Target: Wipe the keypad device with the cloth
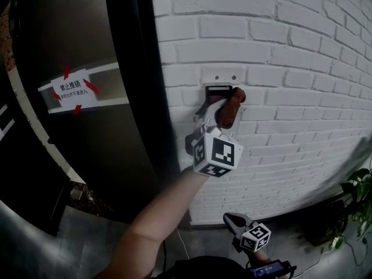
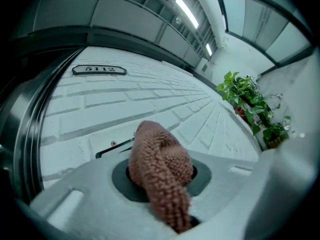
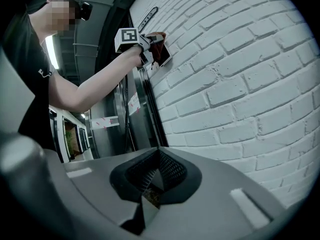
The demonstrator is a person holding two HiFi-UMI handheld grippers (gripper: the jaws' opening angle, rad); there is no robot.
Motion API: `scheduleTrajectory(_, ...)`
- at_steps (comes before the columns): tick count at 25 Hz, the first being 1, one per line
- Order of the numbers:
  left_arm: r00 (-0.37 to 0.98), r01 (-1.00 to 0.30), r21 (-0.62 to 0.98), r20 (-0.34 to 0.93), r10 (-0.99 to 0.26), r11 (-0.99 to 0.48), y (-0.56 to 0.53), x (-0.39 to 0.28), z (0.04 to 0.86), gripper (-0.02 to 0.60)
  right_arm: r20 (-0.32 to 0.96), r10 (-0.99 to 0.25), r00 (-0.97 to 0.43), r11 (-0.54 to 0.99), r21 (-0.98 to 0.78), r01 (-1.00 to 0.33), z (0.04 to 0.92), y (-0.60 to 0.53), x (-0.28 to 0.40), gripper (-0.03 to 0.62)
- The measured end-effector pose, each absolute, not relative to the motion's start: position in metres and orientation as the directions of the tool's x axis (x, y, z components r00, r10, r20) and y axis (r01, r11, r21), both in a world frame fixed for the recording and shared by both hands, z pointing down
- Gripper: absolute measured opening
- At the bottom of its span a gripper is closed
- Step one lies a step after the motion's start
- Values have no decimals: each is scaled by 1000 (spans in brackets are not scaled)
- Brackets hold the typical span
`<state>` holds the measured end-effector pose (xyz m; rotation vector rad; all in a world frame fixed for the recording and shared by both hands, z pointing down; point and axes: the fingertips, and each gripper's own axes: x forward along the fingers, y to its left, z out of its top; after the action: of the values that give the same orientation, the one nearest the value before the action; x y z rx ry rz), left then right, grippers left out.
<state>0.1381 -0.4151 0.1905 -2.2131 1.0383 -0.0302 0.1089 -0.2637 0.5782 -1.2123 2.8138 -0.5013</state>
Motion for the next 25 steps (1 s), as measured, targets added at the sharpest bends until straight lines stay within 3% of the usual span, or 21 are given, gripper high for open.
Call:
scheduleTrajectory(7,585,-809,-344,-401,-705,-477,-424,70,180,55,103,-699,-707,646,-332,-687,579,-261,103,2)
scheduleTrajectory(16,662,-729,-436,-253,-706,-527,-420,117,226,54,100,-715,-692,625,-352,-696,586,-260,109,2)
scheduleTrajectory(21,629,-766,-417,-330,-704,-489,-423,97,177,54,116,-724,-680,607,-362,-708,593,-259,114,2)
scheduleTrajectory(25,596,-795,-398,-368,-714,-458,-424,82,186,54,85,-735,-673,594,-397,-700,594,-260,116,2)
